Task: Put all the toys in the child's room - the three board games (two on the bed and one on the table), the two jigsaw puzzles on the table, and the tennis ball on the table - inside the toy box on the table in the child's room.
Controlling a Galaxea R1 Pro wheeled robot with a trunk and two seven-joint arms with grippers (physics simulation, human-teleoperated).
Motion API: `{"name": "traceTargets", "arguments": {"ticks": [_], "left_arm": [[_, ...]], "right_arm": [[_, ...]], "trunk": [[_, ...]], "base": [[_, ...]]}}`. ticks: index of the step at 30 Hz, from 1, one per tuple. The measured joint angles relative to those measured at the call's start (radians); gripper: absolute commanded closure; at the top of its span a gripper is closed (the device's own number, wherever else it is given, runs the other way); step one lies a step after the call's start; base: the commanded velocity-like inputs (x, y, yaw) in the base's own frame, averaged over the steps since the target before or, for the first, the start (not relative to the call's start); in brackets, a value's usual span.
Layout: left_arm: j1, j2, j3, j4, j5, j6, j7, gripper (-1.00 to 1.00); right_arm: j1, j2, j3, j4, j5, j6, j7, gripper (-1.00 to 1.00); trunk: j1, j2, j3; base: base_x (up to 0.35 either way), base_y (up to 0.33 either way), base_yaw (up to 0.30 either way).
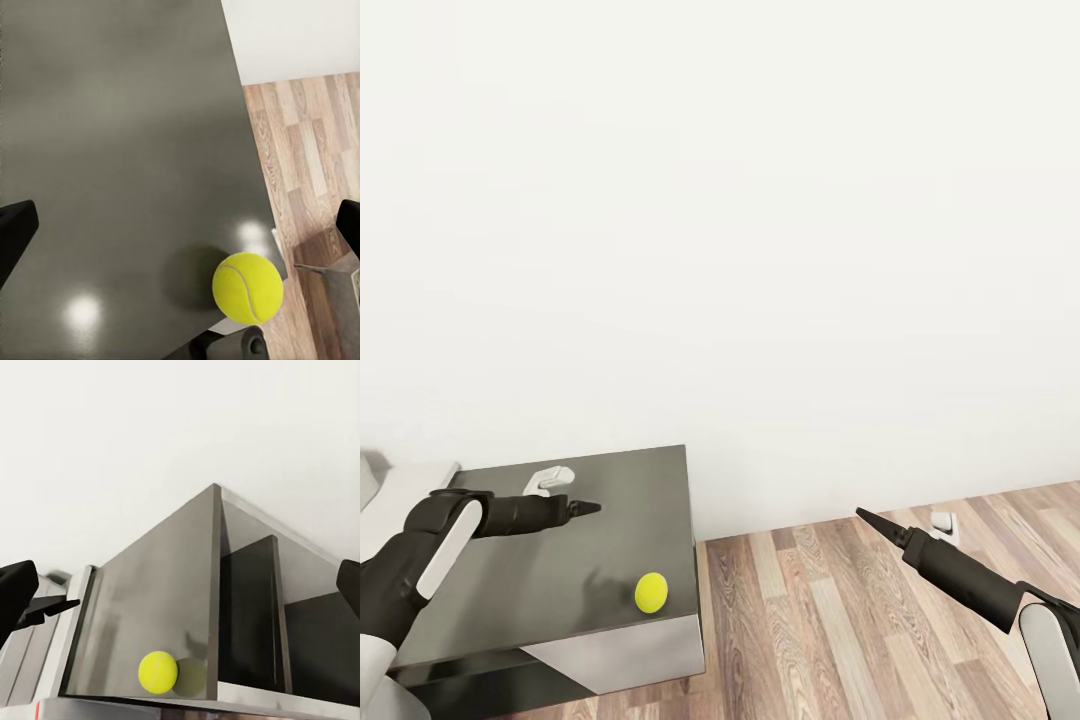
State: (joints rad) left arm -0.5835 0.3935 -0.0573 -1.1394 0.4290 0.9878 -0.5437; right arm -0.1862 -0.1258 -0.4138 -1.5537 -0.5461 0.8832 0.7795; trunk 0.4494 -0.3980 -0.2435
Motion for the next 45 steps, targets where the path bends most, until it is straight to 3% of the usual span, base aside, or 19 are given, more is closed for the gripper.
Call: {"name": "traceTargets", "arguments": {"ticks": [23, 33, 45], "left_arm": [[0.000, 0.002, 0.001, 0.000, 0.001, 0.002, 0.000, -1.00], [0.000, 0.003, 0.002, -0.001, 0.003, 0.012, -0.002, -1.00], [0.006, 0.001, -0.001, -0.009, 0.001, 0.016, -0.002, -1.00]], "right_arm": [[0.000, 0.003, 0.002, 0.000, 0.002, -0.003, -0.003, -1.00], [0.000, 0.004, 0.024, 0.001, 0.052, -0.002, -0.005, -1.00], [0.000, 0.005, 0.029, 0.001, 0.073, -0.002, -0.006, -1.00]], "trunk": [[0.000, 0.000, 0.000], [0.000, 0.000, 0.000], [0.000, 0.000, 0.000]], "base": [[0.000, 0.000, 0.000], [0.000, 0.000, 0.000], [0.000, -0.037, 0.000]]}}
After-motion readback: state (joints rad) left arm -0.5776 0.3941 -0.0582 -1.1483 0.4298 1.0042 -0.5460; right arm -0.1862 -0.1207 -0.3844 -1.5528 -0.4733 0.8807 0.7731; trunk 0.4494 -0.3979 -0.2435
